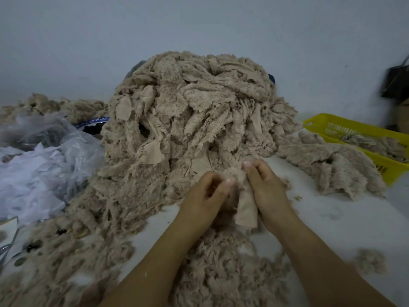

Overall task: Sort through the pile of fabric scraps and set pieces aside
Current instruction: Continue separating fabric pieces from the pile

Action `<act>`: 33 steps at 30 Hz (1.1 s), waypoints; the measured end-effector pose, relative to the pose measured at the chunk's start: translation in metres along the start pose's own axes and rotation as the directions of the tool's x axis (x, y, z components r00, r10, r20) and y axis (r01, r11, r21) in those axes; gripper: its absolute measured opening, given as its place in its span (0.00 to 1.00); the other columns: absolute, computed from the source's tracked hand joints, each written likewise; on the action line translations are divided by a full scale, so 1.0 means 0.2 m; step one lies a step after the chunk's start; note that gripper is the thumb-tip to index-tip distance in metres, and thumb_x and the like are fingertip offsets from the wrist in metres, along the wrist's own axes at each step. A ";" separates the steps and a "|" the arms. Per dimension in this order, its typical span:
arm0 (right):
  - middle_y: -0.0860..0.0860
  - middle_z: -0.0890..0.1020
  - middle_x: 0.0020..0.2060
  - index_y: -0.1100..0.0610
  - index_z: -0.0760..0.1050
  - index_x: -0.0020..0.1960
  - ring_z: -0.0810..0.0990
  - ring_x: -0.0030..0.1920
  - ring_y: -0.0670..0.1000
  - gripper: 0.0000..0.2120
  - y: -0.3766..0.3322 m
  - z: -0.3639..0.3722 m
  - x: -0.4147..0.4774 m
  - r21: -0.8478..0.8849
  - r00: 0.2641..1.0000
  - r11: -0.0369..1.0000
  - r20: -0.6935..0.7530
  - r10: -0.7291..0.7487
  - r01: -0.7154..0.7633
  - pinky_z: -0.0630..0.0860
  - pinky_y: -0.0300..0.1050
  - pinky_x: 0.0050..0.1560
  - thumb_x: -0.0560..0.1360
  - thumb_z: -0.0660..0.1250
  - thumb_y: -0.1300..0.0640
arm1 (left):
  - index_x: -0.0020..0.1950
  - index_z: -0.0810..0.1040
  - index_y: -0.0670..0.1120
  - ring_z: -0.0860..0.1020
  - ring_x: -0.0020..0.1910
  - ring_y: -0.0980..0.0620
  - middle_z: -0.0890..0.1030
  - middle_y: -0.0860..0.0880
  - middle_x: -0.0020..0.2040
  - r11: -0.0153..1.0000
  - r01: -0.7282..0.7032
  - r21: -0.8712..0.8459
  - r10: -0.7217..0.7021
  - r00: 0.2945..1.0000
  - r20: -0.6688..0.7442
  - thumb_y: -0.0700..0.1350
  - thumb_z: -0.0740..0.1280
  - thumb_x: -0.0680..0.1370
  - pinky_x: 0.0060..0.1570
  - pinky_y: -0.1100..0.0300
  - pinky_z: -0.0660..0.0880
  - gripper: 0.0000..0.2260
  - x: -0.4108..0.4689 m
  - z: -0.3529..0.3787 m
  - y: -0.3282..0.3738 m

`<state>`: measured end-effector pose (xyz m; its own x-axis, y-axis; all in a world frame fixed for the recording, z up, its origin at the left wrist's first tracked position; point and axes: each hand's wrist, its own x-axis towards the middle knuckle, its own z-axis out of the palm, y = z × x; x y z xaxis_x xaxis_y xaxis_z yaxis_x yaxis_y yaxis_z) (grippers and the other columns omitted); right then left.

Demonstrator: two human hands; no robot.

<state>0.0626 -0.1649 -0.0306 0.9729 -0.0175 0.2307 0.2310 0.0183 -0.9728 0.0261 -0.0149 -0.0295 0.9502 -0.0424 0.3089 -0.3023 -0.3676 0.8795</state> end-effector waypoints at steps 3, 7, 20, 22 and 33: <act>0.43 0.79 0.32 0.49 0.75 0.42 0.75 0.33 0.40 0.11 0.01 0.03 -0.02 -0.181 0.992 0.980 0.113 -0.064 0.084 0.72 0.33 0.34 0.80 0.64 0.46 | 0.48 0.73 0.57 0.76 0.35 0.61 0.78 0.58 0.39 0.997 0.082 -0.009 -0.082 0.996 0.019 0.69 0.63 0.74 0.35 0.67 0.71 0.16 0.02 0.00 -0.02; 0.42 0.74 0.28 0.52 0.73 0.40 0.70 0.29 0.38 0.13 0.01 0.05 -0.02 -0.243 0.993 0.966 0.104 -0.062 0.086 0.66 0.30 0.30 0.81 0.62 0.47 | 0.37 0.69 0.51 0.67 0.28 0.62 0.72 0.57 0.29 0.999 0.008 0.043 -0.004 0.996 -0.093 0.51 0.61 0.84 0.29 0.68 0.65 0.15 0.03 -0.01 -0.05; 0.49 0.76 0.34 0.50 0.73 0.38 0.76 0.41 0.52 0.17 -0.02 -0.13 0.08 0.141 0.913 0.976 -0.351 0.207 -0.167 0.74 0.46 0.40 0.82 0.61 0.44 | 0.41 0.78 0.48 0.66 0.24 0.57 0.71 0.54 0.26 0.802 0.146 -0.580 -0.304 0.934 -0.185 0.46 0.59 0.85 0.26 0.64 0.65 0.14 0.05 -0.15 -0.01; 0.50 0.84 0.38 0.47 0.79 0.38 0.82 0.45 0.53 0.15 -0.03 -0.11 0.07 0.279 0.939 0.945 -0.246 0.241 -0.169 0.80 0.50 0.47 0.81 0.63 0.45 | 0.34 0.76 0.49 0.72 0.28 0.55 0.74 0.54 0.28 0.899 0.171 -0.402 -0.216 0.974 -0.069 0.48 0.65 0.82 0.31 0.63 0.70 0.15 0.02 -0.11 0.01; 0.54 0.86 0.47 0.50 0.84 0.45 0.84 0.50 0.52 0.11 -0.08 0.05 -0.10 0.125 0.897 0.986 0.440 0.046 -0.112 0.80 0.47 0.55 0.71 0.69 0.44 | 0.64 0.79 0.37 0.81 0.60 0.43 0.82 0.39 0.59 0.622 0.437 -0.649 -0.306 0.899 0.312 0.57 0.66 0.78 0.59 0.53 0.78 0.25 0.05 -0.07 -0.03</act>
<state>0.0396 -0.1557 -0.0189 0.8889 0.4247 0.1714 0.1200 0.1452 -0.9821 0.0373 0.0006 -0.0263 0.9710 -0.2151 -0.1045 0.1776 0.3559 0.9175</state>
